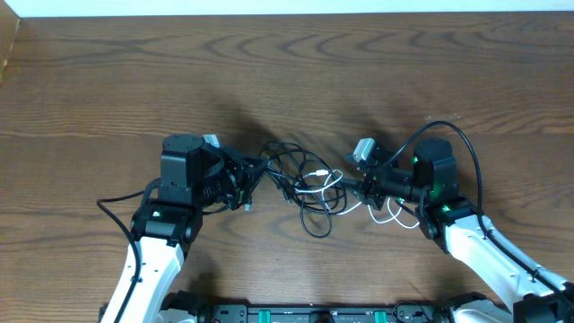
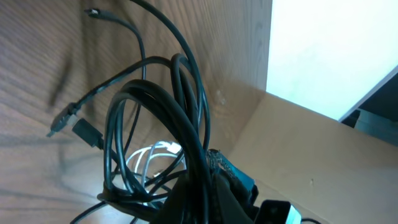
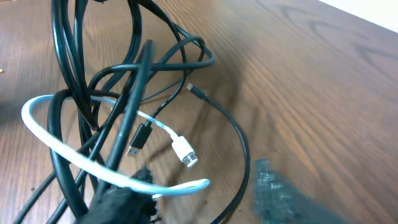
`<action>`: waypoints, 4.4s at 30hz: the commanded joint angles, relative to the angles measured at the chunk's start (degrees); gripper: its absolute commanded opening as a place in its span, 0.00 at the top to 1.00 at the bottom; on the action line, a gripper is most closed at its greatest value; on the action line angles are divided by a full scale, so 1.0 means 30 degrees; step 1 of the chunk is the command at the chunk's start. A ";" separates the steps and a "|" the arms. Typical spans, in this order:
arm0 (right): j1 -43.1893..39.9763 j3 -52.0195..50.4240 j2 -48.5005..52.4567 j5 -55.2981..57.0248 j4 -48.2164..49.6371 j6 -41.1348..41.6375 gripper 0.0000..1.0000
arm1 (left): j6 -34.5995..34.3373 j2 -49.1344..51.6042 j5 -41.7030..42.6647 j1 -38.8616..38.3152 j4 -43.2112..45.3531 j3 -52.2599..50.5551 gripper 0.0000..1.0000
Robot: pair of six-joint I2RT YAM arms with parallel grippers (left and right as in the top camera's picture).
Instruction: Untangle cables
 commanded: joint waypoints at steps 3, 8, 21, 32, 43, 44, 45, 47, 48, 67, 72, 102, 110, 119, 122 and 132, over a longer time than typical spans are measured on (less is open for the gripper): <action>0.0124 0.0095 0.0153 -0.0546 0.0539 -0.0036 0.91 | -0.0029 -0.0211 0.0714 0.0117 0.0102 0.0219 0.92; -0.0168 0.0095 0.0153 0.0102 0.1107 0.0510 0.99 | 0.2098 -0.0211 -0.1880 0.0117 -0.0211 0.0219 0.92; -0.4896 0.0095 0.0153 0.3038 0.1617 0.7788 0.99 | 0.2295 0.0219 -1.1759 0.0117 -0.6426 0.0219 0.92; -0.5625 0.0095 0.0153 0.5166 0.0896 0.9107 0.99 | 0.2178 0.1268 -1.1897 0.0117 -0.6419 0.0219 0.91; -0.5705 0.0095 0.0073 0.2951 0.0561 0.9100 0.94 | 0.0554 0.1530 -1.1460 0.0117 -0.6419 0.0219 0.74; -0.5814 0.0095 -0.0029 0.2885 0.0335 0.9107 0.94 | 0.0561 0.1530 -1.1460 0.0117 -0.6419 0.0219 0.73; -0.5945 0.0095 -0.0168 0.2871 0.0044 0.9107 0.91 | 0.0561 0.1530 -1.1460 0.0117 -0.6419 0.0219 0.72; -0.6317 0.0095 -0.0597 0.2871 -0.0437 0.9100 0.90 | 0.0561 0.1530 -1.1460 0.0117 -0.6419 0.0219 0.69; -0.6564 0.0095 -0.0925 0.2871 -0.0736 0.9100 0.91 | 0.0561 0.1530 -1.1460 0.0117 -0.6419 0.0219 0.69; -0.8466 0.0095 -0.9391 0.2885 -1.3704 1.3114 0.01 | 0.0423 0.1530 -1.1468 0.0117 -0.5850 0.0219 0.64; -0.8459 0.0095 -0.9493 0.1392 -1.5154 1.4622 0.01 | 0.0423 0.1530 -1.1482 0.0117 -0.5843 0.0219 0.62; -0.8371 0.0036 -0.4131 0.9675 -2.0706 2.2760 0.03 | 0.0423 0.1530 -1.1468 0.0117 -0.5858 0.0219 0.62; -0.8007 0.0036 -0.0226 0.9668 -1.8666 2.2760 0.28 | 0.0430 0.1530 -1.1482 0.0117 -0.5858 0.0219 0.61; -0.6594 0.0036 0.2470 0.9595 -1.5329 2.2972 0.99 | 0.0430 0.1530 -1.1475 0.0117 -0.5858 0.0219 0.60; -0.6535 0.0080 0.2404 0.8765 -1.4455 2.1959 0.99 | 0.0430 0.1530 -1.1475 0.0117 -0.5931 0.0219 0.60; -0.8451 0.1501 -0.1253 0.2863 -1.1978 2.1070 0.99 | 0.0430 0.1530 -1.1475 0.0117 -0.5931 0.0219 0.60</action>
